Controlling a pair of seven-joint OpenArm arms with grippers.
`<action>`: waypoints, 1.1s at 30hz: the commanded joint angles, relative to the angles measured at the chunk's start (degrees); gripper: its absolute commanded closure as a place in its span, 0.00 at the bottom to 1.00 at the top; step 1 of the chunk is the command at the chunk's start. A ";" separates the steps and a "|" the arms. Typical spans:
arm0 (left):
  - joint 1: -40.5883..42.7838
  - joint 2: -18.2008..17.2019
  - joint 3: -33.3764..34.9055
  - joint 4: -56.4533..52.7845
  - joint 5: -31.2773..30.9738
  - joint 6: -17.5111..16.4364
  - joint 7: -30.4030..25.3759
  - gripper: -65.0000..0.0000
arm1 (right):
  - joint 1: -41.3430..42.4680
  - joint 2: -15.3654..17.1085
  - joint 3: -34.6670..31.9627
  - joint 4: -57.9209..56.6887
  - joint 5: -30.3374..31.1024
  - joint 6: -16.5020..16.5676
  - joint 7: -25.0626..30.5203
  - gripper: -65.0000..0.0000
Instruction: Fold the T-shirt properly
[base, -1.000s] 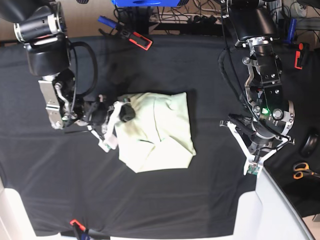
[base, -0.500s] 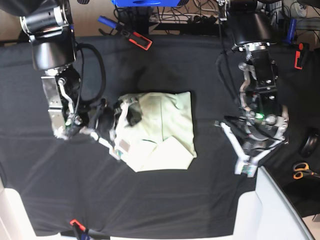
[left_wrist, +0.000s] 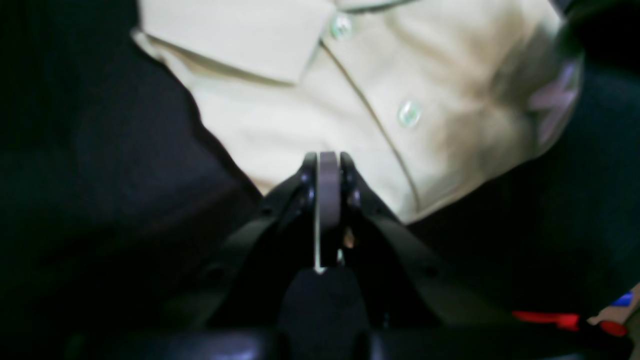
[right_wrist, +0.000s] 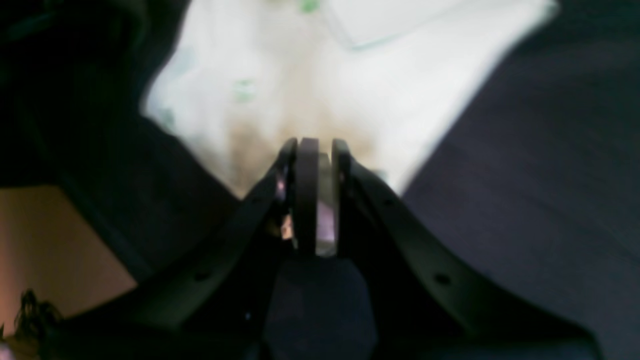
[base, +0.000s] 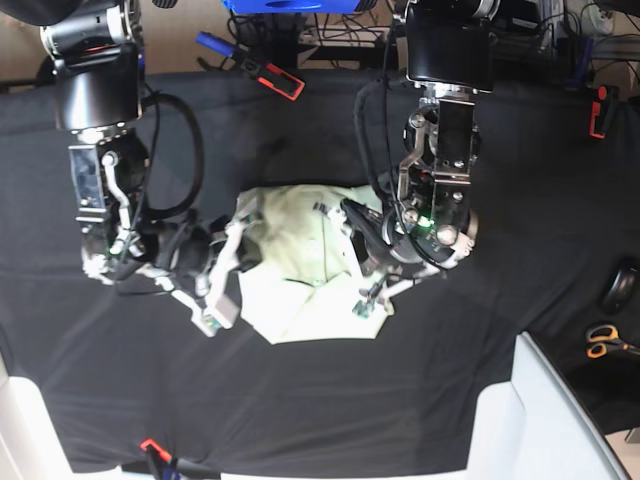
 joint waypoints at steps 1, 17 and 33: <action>0.10 -0.25 0.40 0.31 -0.11 0.13 -1.27 1.00 | 0.86 0.54 0.33 0.84 1.03 0.40 0.96 0.93; 5.02 -6.75 1.10 -0.57 -0.11 0.13 -2.06 1.00 | -0.64 2.03 1.91 0.93 0.95 0.66 1.22 0.93; 25.06 -18.18 -2.33 21.85 -0.11 0.13 -19.03 1.00 | -25.43 10.82 1.91 22.91 -19.27 0.49 25.49 0.93</action>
